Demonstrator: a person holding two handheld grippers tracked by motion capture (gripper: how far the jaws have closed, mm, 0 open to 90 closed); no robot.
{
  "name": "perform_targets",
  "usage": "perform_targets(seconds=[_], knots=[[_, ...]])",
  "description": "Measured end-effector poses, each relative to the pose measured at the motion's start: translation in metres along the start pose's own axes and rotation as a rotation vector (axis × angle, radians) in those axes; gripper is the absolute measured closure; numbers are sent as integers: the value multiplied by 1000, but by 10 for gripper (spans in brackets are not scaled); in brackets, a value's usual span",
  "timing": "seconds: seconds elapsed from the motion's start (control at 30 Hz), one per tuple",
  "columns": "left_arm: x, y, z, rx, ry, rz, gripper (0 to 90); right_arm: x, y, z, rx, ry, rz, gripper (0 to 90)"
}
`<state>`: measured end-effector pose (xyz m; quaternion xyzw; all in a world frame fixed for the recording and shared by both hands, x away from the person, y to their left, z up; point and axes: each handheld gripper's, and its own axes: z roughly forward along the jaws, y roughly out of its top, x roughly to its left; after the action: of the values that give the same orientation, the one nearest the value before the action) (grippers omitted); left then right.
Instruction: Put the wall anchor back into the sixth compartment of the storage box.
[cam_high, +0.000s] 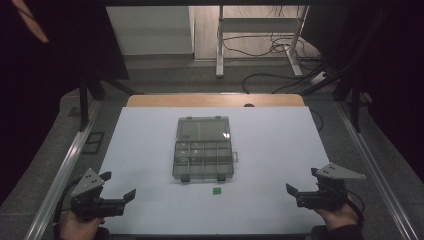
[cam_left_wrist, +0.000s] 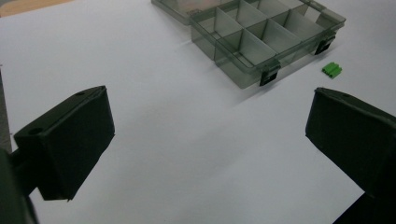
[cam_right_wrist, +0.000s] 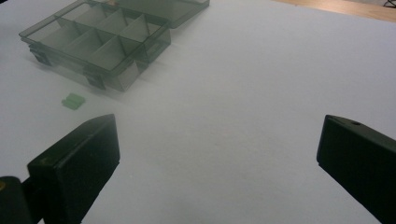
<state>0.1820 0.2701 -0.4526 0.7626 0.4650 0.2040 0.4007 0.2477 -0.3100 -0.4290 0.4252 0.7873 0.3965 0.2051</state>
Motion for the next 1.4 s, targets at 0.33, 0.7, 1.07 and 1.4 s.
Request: perform_targets(seconds=[0.33, 0.7, 1.07, 1.4], knots=[[2, 1, 2, 6, -10, -14, 17, 2, 0, 1, 20, 5, -20, 0], [3, 2, 3, 15, -7, -30, 18, 2, 0, 2, 40, 10, -26, 0], [5, 4, 6, 36, -10, -43, 16, 5, 2, 7, 88, 5, -51, 0], [5, 6, 10, 24, -18, -34, 6, 16, 9, 18, 94, 53, -66, 0]])
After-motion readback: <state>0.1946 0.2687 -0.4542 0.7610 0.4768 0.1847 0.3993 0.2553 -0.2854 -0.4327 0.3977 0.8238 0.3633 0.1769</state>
